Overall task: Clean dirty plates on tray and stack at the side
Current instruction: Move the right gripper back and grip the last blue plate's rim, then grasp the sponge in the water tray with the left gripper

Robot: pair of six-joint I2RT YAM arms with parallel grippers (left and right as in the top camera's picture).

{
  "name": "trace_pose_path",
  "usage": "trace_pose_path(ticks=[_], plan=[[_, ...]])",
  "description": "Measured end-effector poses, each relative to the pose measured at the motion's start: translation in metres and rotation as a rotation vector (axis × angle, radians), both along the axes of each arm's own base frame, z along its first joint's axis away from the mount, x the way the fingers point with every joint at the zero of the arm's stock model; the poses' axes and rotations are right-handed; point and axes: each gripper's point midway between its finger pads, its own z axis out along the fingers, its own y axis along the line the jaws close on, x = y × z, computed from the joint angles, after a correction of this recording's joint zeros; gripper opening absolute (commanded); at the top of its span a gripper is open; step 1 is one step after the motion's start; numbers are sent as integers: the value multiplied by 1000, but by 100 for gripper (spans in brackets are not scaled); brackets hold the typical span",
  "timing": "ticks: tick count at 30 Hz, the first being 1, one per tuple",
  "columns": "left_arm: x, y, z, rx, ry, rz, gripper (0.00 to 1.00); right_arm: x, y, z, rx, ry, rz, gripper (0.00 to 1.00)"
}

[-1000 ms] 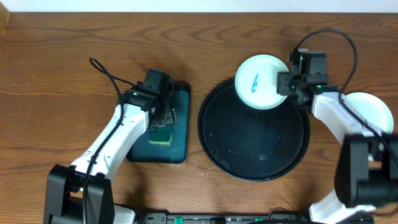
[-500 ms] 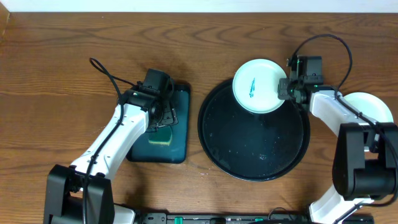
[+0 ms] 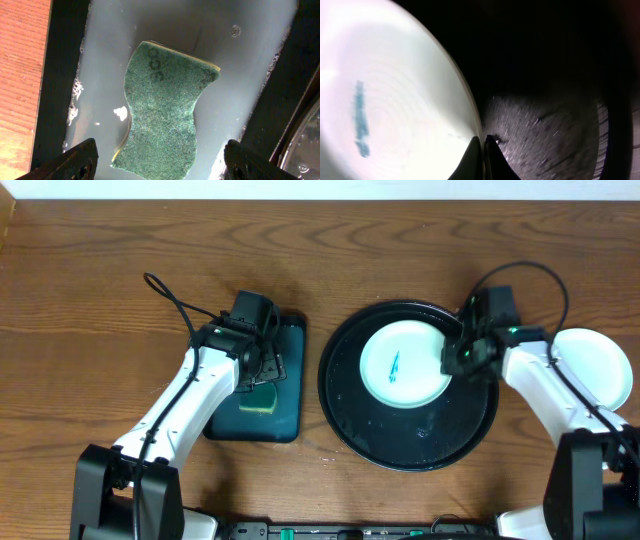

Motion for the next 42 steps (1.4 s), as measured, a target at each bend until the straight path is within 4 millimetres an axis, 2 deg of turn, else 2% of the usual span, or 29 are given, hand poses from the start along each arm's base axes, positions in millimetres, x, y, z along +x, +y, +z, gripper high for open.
trace_pose_path(ticks=[2, 3, 4, 6, 11, 14, 15, 18, 21, 24, 28, 32, 33, 37, 38, 40, 42], plan=[[0, 0, 0, 0, 0, 0, 82, -14, 1, -13, 3, 48, -11, 1], [0, 0, 0, 0, 0, 0, 82, -19, 0, -19, 3, 65, -15, 8], [0, 0, 0, 0, 0, 0, 82, -24, 0, -23, 4, 76, -13, 25], [0, 0, 0, 0, 0, 0, 82, -31, 1, -28, 4, 92, 22, 37], [0, 0, 0, 0, 0, 0, 82, -28, 8, -24, 25, 59, 104, 44], [0, 0, 0, 0, 0, 0, 82, -19, 11, -6, 34, -3, 131, 49], [0, -1, 0, -7, 2, -1, 95, -10, 13, 12, 39, -61, 139, 49], [-1, -5, 0, -31, 9, -6, 96, 7, 16, 50, 49, -185, 151, 49], [0, -9, 0, -50, 4, -11, 96, 11, 17, 76, 54, -262, 154, 49], [1, -10, 0, -55, -1, -9, 59, 7, 16, 81, 55, -264, 155, 49], [-8, -8, -5, -45, 48, -11, 56, 1, 16, 78, 54, -236, 154, 49], [-22, -4, -22, -21, 144, 14, 54, 0, 16, 77, 54, -233, 154, 48], [-22, -4, -28, -19, 152, 18, 50, 0, 16, 77, 54, -233, 153, 48], [-24, -5, -62, -20, 185, 22, 20, 1, 16, 78, 57, -234, 146, 48], [-24, -6, -65, -24, 192, 22, 19, 1, 16, 78, 58, -233, 143, 47], [-24, -7, -66, -31, 193, 23, 8, 1, 16, 78, 60, -232, 139, 47], [-23, -8, -66, -34, 193, 21, 8, 1, 16, 78, 59, -232, 139, 47]])
